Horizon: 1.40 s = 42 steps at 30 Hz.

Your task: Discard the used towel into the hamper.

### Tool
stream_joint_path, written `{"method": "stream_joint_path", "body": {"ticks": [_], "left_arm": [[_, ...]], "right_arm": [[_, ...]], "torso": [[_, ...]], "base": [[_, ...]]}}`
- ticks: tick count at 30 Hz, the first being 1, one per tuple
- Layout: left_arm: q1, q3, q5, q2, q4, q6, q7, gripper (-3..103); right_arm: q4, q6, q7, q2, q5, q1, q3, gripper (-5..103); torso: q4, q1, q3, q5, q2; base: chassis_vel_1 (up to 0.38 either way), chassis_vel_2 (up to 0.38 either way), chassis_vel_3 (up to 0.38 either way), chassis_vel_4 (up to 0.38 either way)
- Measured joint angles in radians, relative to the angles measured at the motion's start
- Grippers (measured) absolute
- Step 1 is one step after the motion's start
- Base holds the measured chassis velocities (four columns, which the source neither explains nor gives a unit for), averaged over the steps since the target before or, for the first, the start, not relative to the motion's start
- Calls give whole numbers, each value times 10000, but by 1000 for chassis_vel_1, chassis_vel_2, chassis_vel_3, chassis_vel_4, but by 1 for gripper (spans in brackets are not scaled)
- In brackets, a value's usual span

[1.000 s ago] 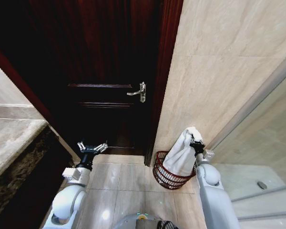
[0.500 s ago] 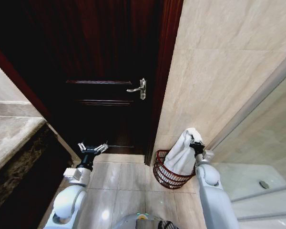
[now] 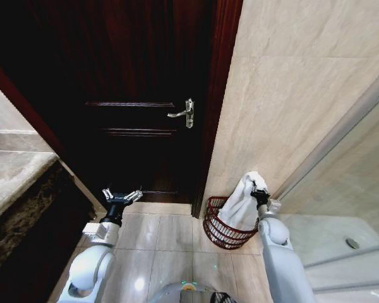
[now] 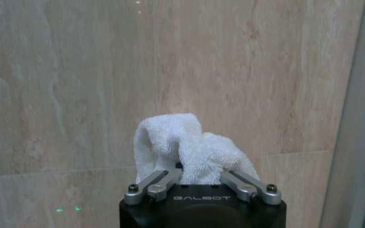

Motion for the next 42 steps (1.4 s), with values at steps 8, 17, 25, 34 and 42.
{"method": "stream_joint_path", "body": {"ticks": [8, 17, 25, 34, 42], "left_arm": [[-7, 11, 12, -10, 46, -25, -1, 100], [24, -17, 22, -36, 57, -69, -1, 100], [14, -7, 35, -46, 81, -84, -1, 100], [-2, 7, 67, -54, 163, -124, 5, 100], [-29, 104, 156, -132, 194, -146, 27, 100]], "right_arm": [[-232, 69, -5, 36, -28, 13, 25, 10], [-345, 90, -7, 203, -113, 84, -9, 10], [98, -92, 34, 635, -50, -78, -290, 10], [-512, 56, 62, 394, 5, -41, 32, 10], [-630, -91, -51, 331, -35, -147, 47, 10]], "torso": [[0, -154, -206, 0, -362], [0, -338, -444, -1, -783], [0, -505, -662, -1, -1168], [2, -665, -904, 1, -1573], [0, -819, -1124, 1, -1945]], "base": [[0, 0, 0, 0], [0, 0, 0, 0], [0, 0, 0, 0], [0, 0, 0, 0], [0, 0, 0, 0]]}}
